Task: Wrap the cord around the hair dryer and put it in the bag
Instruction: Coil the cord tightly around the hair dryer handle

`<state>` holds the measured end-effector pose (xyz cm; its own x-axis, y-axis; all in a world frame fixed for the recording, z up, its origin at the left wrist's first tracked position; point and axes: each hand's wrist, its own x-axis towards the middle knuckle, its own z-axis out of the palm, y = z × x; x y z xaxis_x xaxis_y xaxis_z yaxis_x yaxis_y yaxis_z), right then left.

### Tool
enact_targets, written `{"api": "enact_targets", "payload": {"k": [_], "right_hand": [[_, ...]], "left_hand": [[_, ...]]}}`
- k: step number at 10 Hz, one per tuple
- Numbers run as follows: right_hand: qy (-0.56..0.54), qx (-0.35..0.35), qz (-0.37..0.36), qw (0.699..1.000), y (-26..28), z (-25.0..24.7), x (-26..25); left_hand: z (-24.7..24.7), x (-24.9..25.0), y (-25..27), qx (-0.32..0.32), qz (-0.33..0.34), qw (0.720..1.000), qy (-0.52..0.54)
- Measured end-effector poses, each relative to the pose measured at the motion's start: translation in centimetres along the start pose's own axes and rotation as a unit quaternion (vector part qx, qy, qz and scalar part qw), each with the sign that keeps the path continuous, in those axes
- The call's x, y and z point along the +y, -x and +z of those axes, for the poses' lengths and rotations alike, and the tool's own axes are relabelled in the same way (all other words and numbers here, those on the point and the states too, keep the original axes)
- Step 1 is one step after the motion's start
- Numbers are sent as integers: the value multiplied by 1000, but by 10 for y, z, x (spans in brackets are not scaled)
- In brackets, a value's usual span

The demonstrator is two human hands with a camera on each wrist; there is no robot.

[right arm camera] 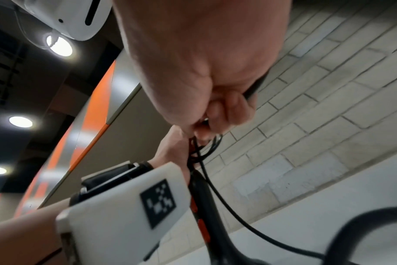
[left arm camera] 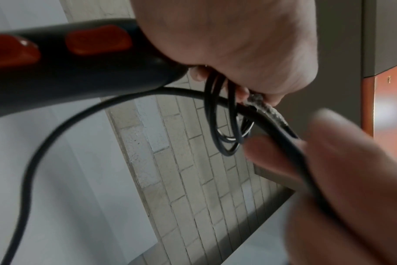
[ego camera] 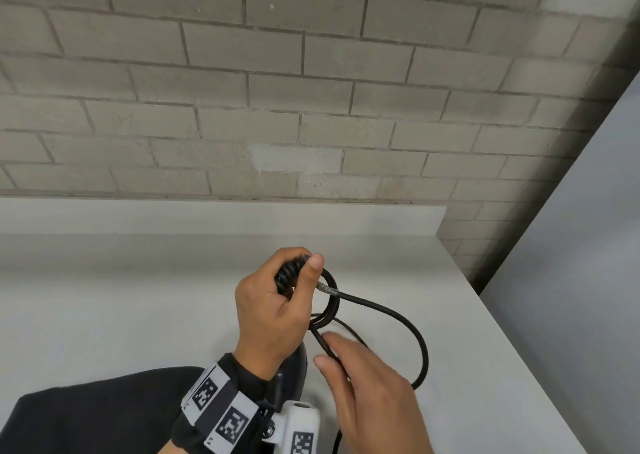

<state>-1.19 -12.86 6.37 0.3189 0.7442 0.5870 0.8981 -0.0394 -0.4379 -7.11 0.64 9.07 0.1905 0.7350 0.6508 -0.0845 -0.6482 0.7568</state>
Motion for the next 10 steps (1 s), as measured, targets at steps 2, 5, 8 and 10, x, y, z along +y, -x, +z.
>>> {"api": "enact_targets", "payload": {"k": [2,5,8,10], "right_hand": [[183,-104,-136,968,28,-36,44],[255,-241,-214,912,69,130,236],[-330,-153,252,897,-9,-9,-5],[-497,-137,273,812,-12,-2,-8]], "left_hand": [[-10,-4,-5,-5,-9,1000,12],[1,0,-4,-9,-28,998,57],[-1,4,2,-17,-13,1000,20],[-2,5,3,-8,-15,1000,24]]}}
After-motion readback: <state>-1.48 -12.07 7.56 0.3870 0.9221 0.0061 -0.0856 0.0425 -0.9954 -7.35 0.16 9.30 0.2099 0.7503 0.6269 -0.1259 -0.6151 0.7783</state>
